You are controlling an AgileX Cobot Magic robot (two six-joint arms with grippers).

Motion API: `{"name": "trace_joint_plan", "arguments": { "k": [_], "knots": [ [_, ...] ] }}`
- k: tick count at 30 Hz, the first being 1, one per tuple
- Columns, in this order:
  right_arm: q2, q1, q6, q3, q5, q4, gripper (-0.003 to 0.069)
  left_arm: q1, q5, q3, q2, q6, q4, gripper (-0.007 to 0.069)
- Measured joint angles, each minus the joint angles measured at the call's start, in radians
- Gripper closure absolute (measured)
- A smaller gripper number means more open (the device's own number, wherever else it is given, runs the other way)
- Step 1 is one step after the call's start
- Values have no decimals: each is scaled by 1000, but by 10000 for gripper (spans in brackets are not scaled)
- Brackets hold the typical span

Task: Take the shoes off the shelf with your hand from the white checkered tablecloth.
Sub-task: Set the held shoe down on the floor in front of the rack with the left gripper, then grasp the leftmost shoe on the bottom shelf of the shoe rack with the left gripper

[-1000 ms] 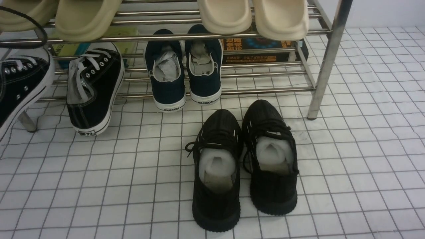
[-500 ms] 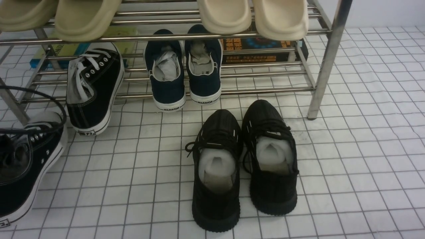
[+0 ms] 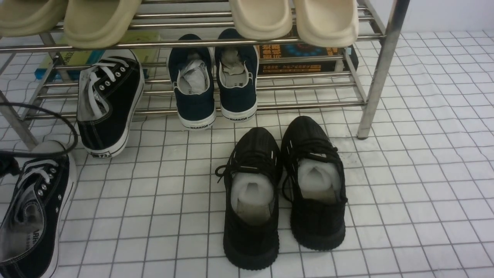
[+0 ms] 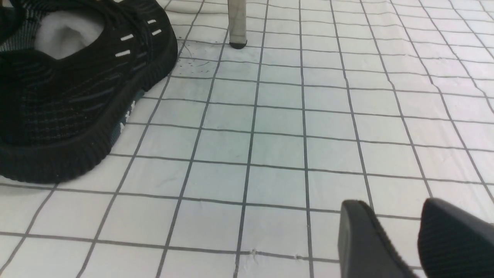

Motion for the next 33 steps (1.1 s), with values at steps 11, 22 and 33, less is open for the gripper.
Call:
{"name": "trace_joint_plan", "arguments": {
  "k": [11,22,33],
  "knots": [
    [0,0,0,0,0,0,420,-121,78,-272,71,37,-239,601],
    [0,0,0,0,0,0,420,-229,-196,-287,216,-96,-286,400],
    [0,0,0,0,0,0,420,-229,-325,-287,327,-103,-287,210]
  ]
}}
